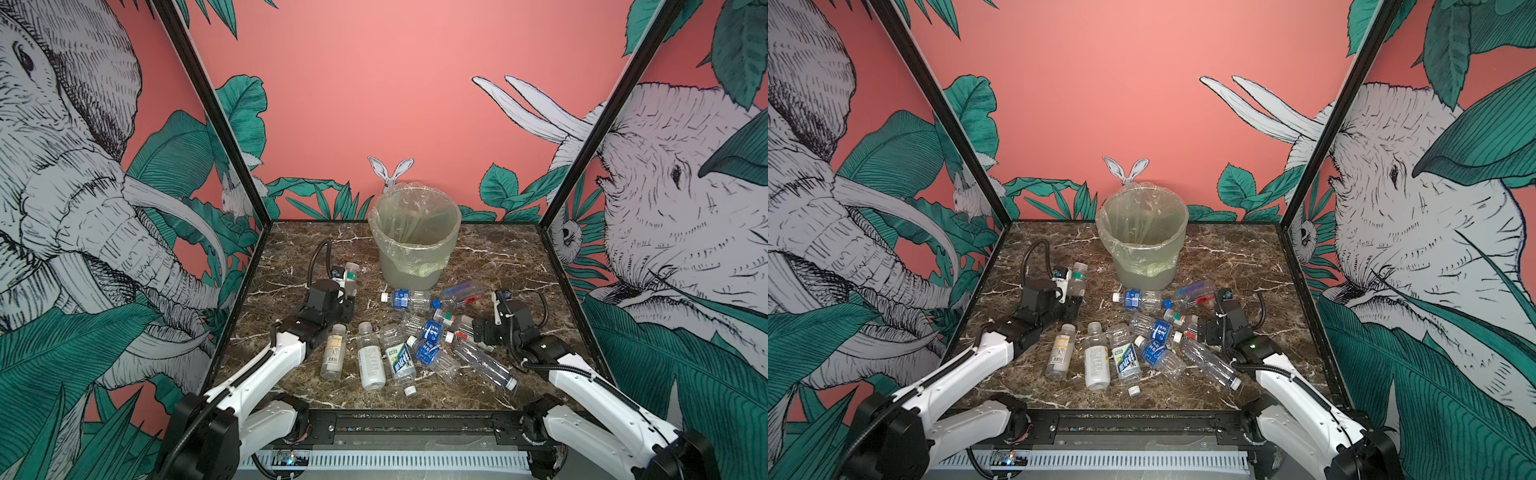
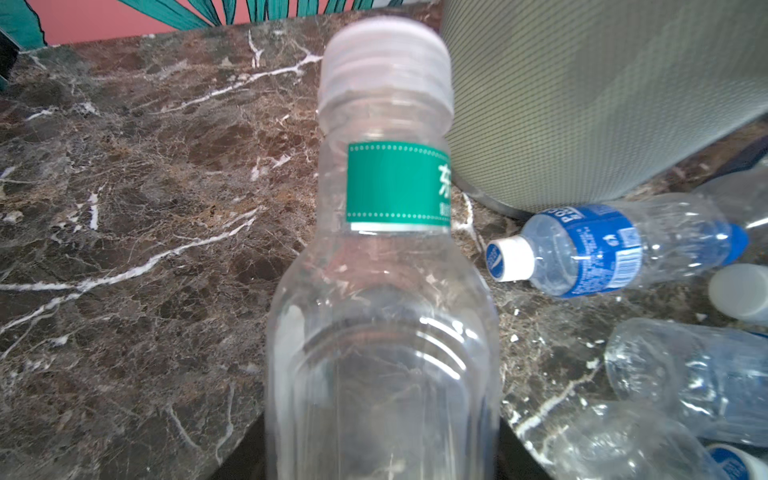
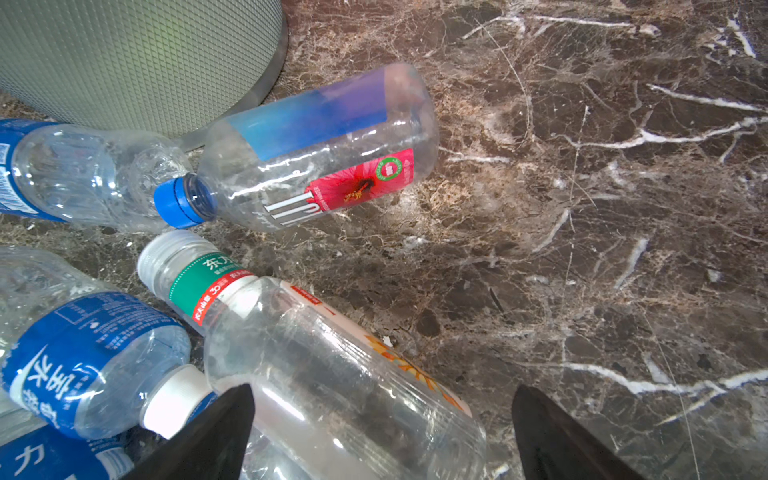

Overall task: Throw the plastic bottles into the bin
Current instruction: 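Lift the bottle over the bin and open the left gripper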

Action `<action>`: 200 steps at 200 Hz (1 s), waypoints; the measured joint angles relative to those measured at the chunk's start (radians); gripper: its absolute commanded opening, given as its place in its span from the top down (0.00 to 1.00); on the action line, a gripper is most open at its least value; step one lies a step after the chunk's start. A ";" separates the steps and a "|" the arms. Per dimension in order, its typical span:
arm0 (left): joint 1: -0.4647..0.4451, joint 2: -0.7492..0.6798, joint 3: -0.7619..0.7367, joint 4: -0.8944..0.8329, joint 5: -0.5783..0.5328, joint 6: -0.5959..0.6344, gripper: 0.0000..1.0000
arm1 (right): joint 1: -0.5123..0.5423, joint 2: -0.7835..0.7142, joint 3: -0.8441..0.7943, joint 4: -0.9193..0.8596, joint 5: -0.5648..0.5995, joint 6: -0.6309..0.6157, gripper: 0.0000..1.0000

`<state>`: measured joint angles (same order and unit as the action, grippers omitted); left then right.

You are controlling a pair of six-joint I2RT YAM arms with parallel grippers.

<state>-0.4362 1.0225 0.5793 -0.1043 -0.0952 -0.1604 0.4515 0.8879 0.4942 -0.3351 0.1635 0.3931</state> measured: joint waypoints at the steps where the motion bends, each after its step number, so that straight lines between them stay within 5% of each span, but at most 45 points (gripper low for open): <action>1: 0.000 -0.004 -0.001 0.000 0.001 0.000 0.52 | 0.000 0.000 0.000 0.000 0.000 0.000 0.02; 98: 0.000 -0.309 -0.037 0.022 0.111 -0.015 0.55 | 0.000 -0.011 0.000 0.002 -0.003 0.000 0.01; 159: -0.002 -0.180 0.257 0.053 0.184 -0.022 0.55 | 0.000 -0.042 -0.013 0.003 -0.003 0.000 0.01; 200: -0.036 0.083 0.554 0.070 0.230 -0.019 0.56 | 0.000 -0.046 -0.018 0.003 -0.002 0.000 0.01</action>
<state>-0.4721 1.1057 1.1328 -0.0341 0.1352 -0.1795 0.4519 0.8421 0.4763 -0.3317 0.1612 0.3931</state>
